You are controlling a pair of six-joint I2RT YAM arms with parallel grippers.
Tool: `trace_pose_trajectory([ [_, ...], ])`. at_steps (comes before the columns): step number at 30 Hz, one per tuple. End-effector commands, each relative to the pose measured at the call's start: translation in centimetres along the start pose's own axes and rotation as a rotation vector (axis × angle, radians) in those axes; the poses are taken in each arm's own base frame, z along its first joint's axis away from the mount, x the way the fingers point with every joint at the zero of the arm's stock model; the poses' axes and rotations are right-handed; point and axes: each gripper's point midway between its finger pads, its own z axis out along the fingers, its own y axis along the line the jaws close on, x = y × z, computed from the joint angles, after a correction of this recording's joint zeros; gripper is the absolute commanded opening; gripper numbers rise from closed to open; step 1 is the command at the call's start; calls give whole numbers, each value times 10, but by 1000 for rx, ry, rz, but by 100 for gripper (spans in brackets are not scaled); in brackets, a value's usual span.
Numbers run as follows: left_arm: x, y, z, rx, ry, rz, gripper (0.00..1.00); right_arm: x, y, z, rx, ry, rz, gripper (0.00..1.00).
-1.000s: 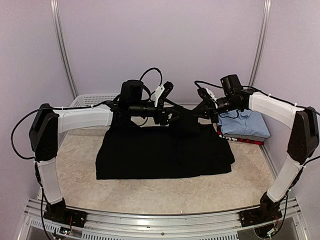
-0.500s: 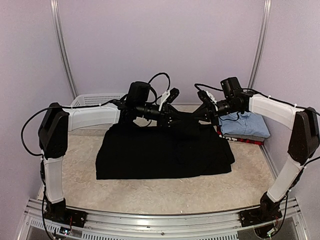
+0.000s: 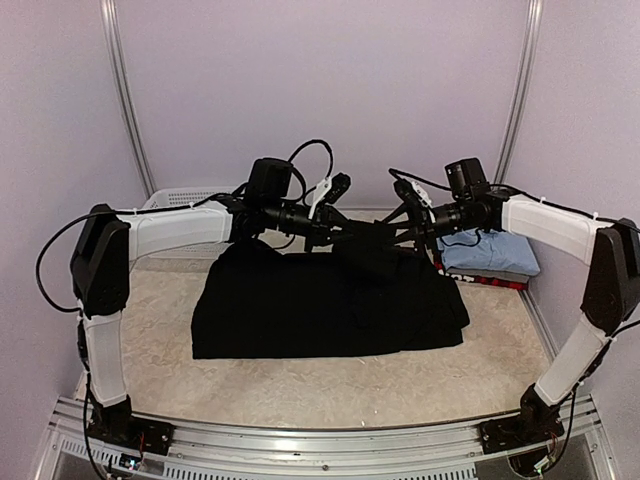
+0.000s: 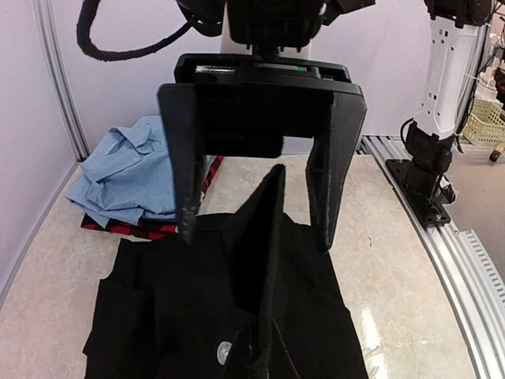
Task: Fold and stack the long sleeve shirts
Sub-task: Pass from the right arm to the left, then fold the sleeve of the 1/3-folded shirt.
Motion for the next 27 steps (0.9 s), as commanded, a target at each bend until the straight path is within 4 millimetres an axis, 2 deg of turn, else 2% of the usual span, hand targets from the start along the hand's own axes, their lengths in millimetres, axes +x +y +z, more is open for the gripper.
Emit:
trace_pose_trajectory([
  [1,-8,-15,-24,51,23,135,0,-6,-9,-5,107,20,136,75],
  [3,-2,-30,-32,109,33,203,0,-5,-9,-8,137,12,189,77],
  [6,11,-43,-38,133,73,256,0,-5,-2,-9,142,-37,294,77],
  [10,35,-44,-42,108,172,264,0,-3,16,0,70,-72,404,80],
  [15,73,-47,-43,109,299,286,0,2,34,21,43,-48,426,78],
  [20,99,-58,-50,128,335,271,0,15,37,30,46,-22,467,75],
  [24,105,-68,-64,96,339,257,0,23,34,30,74,-7,476,75],
  [27,121,-70,-75,63,369,210,0,28,31,32,86,5,488,74],
])
